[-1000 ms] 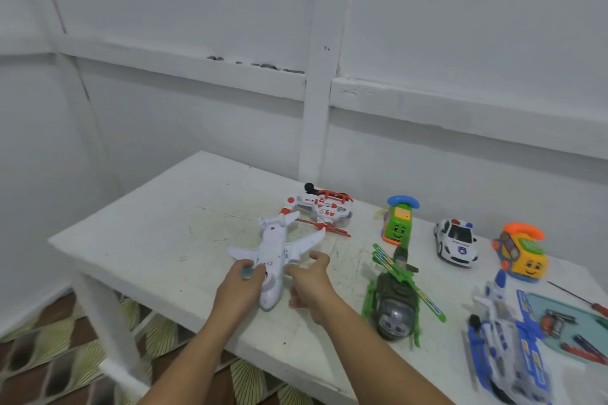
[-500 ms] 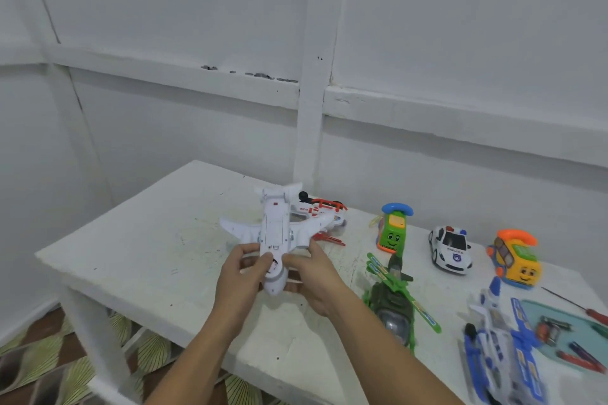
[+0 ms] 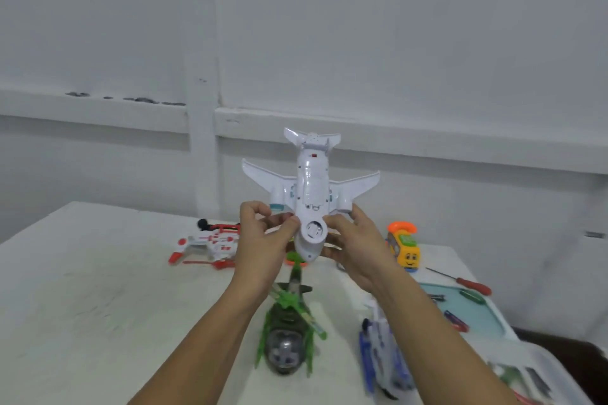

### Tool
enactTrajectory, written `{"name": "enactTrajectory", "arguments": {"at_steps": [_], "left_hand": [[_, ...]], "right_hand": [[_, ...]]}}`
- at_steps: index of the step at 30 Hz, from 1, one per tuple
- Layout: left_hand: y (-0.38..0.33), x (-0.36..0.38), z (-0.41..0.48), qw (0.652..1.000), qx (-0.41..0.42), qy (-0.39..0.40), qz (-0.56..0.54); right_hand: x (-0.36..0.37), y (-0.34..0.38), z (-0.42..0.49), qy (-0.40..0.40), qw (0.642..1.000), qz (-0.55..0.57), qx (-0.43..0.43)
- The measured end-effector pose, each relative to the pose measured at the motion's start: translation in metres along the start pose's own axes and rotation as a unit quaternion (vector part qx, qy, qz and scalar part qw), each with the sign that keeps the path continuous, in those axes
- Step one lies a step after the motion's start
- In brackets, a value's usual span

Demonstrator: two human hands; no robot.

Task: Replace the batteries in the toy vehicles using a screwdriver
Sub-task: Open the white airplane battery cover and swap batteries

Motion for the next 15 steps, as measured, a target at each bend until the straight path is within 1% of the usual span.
{"name": "enactTrajectory", "arguments": {"at_steps": [2,4,6,8,11,15], "left_hand": [[0.012,0.05,0.0,0.996,-0.059,0.053,-0.044],[0.024,0.1,-0.003,0.985,-0.116,0.101,-0.082],[0.035,0.147,-0.008,0.973,-0.153,0.15,-0.086],[0.044,0.189,-0.014,0.965,-0.167,0.187,-0.078],[0.061,0.239,-0.02,0.959,-0.179,0.209,-0.068],[0.082,0.283,-0.031,0.958,-0.19,0.203,-0.064]], "right_hand": [[-0.043,0.018,-0.004,-0.021,1.0,-0.004,-0.014],[-0.084,0.033,-0.008,-0.035,0.999,-0.014,-0.021],[-0.124,0.045,-0.012,-0.044,0.999,-0.023,-0.021],[-0.161,0.054,-0.014,-0.048,0.998,-0.037,-0.02],[-0.208,0.063,-0.015,-0.046,0.996,-0.073,-0.017],[-0.259,0.067,-0.011,-0.041,0.994,-0.097,-0.001]]}}
Point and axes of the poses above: each hand's wrist, its own z-axis towards the middle knuckle, its own x-axis out of the palm, y = z × x, the point moved 10 cm from there along z, towards the middle knuckle, and after that the axes turned 2 degrees about -y, right-handed, at the moved point
